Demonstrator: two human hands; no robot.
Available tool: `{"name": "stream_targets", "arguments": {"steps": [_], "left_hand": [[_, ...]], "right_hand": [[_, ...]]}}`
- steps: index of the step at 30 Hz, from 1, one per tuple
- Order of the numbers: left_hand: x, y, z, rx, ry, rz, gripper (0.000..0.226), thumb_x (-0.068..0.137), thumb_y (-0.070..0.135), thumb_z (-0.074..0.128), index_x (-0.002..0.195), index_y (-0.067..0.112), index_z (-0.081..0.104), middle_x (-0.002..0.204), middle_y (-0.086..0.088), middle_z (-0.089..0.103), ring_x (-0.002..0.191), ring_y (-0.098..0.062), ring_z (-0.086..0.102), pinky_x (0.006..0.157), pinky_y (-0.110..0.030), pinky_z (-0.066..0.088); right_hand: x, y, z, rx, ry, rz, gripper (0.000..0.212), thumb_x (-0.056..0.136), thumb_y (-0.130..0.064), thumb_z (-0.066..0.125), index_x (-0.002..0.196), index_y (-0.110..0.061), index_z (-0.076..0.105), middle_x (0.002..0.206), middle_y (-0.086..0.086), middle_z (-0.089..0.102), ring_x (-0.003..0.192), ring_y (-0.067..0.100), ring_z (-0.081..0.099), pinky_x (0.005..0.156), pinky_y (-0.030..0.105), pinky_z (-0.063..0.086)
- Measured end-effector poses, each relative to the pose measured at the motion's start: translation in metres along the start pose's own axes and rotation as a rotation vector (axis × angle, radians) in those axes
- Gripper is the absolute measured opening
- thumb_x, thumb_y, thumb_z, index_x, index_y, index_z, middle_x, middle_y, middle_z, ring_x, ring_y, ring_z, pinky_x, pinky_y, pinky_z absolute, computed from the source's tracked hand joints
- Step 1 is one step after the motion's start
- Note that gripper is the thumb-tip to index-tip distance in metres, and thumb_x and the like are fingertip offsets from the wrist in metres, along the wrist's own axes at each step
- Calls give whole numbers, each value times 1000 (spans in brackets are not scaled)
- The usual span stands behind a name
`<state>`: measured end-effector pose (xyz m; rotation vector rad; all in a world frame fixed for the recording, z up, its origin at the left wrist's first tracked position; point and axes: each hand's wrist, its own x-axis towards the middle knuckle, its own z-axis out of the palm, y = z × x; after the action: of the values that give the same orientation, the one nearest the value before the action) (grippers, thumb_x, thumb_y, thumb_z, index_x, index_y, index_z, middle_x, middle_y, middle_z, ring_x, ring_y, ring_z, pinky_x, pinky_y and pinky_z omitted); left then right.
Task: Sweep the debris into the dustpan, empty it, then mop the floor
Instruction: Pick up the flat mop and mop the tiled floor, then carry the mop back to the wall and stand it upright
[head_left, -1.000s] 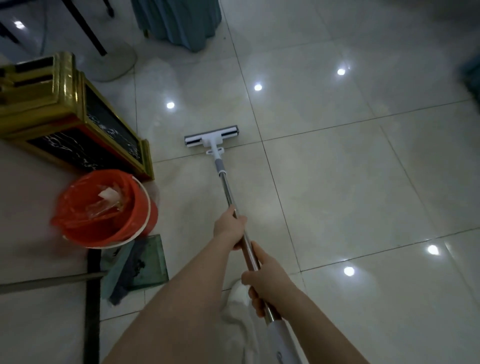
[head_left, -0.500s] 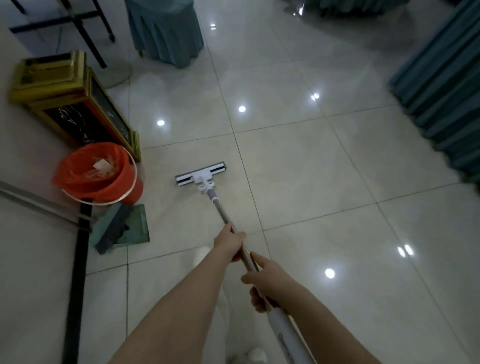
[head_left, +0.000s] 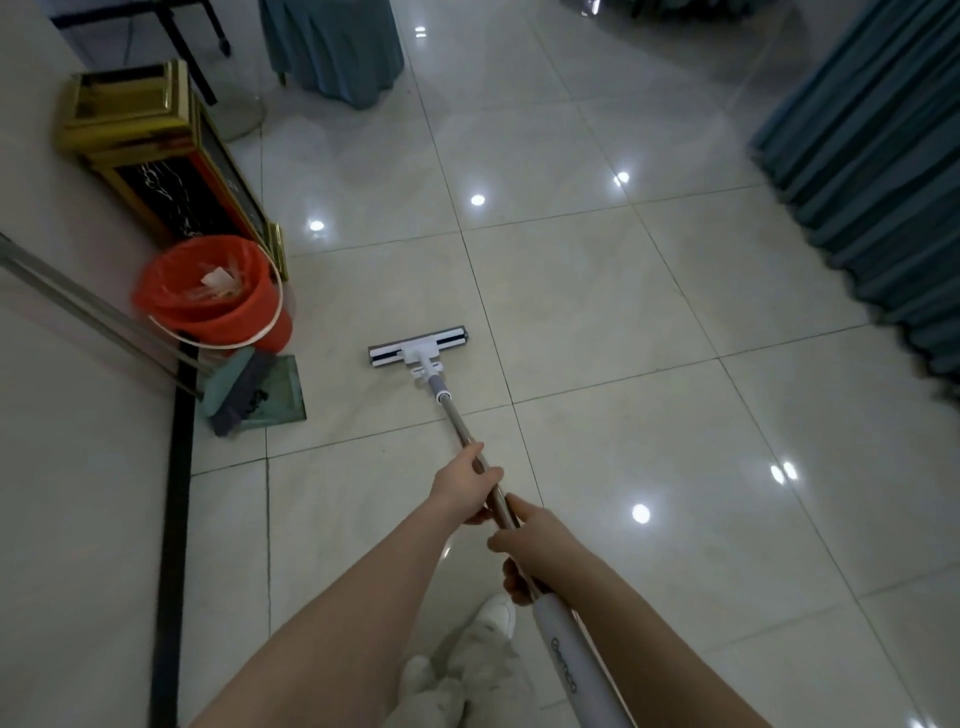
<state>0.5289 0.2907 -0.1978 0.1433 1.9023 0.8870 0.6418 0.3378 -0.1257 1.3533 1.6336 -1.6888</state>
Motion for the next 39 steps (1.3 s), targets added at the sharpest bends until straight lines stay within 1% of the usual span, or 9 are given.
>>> {"name": "stream_targets", "arguments": {"steps": [7,13,16,21,24,31,33,35,39], "left_hand": [[-60,-62,-17,41,27,94,53,89,32,58,139,32,40,88,-9,68,51,-20,60,49,-27,50],[-116,-95,-48,156,60,328,47,89,32,59,134,36,46,83,-1,65,68,-18,65,66,-32,54],[-142,-106,-65,242,86,439,46,89,34,59,134,38,48,87,6,64,76,-13,63,76,-33,53],[-183,-117,-88,364,190,577,44,90,36,57,132,44,46,89,14,60,65,-7,55,72,-29,50],[-206,-125,-93,431,261,640,45,91,34,56,133,45,44,91,15,57,67,-7,55,72,-29,50],[-262,-140,-84,660,316,789,56,89,38,56,140,45,34,109,15,51,84,-6,54,72,-33,52],[-283,-139,-79,681,322,840,60,88,37,57,142,44,32,112,15,49,88,-4,52,72,-31,52],[-305,-141,-72,705,322,882,61,87,34,58,141,43,33,113,17,48,90,-2,51,73,-29,52],[-353,-149,-55,731,256,961,66,80,29,65,138,43,37,112,20,47,95,0,50,74,-26,51]], "right_hand": [[-49,35,50,78,4,25,27,92,-3,50,118,-12,55,63,12,49,38,16,48,39,22,44],[-73,39,77,132,-2,30,15,94,-2,50,108,-7,52,62,11,46,36,18,44,37,21,41],[-84,33,92,140,-13,28,15,94,1,49,107,-9,50,64,10,44,40,18,42,35,18,39],[-95,28,110,94,-26,11,12,93,2,51,99,-8,49,64,12,48,40,17,44,37,19,40],[-105,31,114,90,-62,-21,21,91,4,53,88,-16,47,76,16,52,44,18,46,42,25,44],[-141,67,118,192,-112,-154,37,85,15,49,106,-16,48,88,17,53,60,21,52,54,33,51],[-152,81,119,170,-94,-205,51,83,15,52,128,-10,49,107,18,54,66,25,58,57,35,56],[-159,96,120,201,-79,-228,70,81,16,54,145,-7,38,134,19,45,69,27,64,63,38,60],[-178,124,122,248,-103,-318,54,82,14,54,133,-3,54,136,19,47,79,30,68,72,45,61]]}}
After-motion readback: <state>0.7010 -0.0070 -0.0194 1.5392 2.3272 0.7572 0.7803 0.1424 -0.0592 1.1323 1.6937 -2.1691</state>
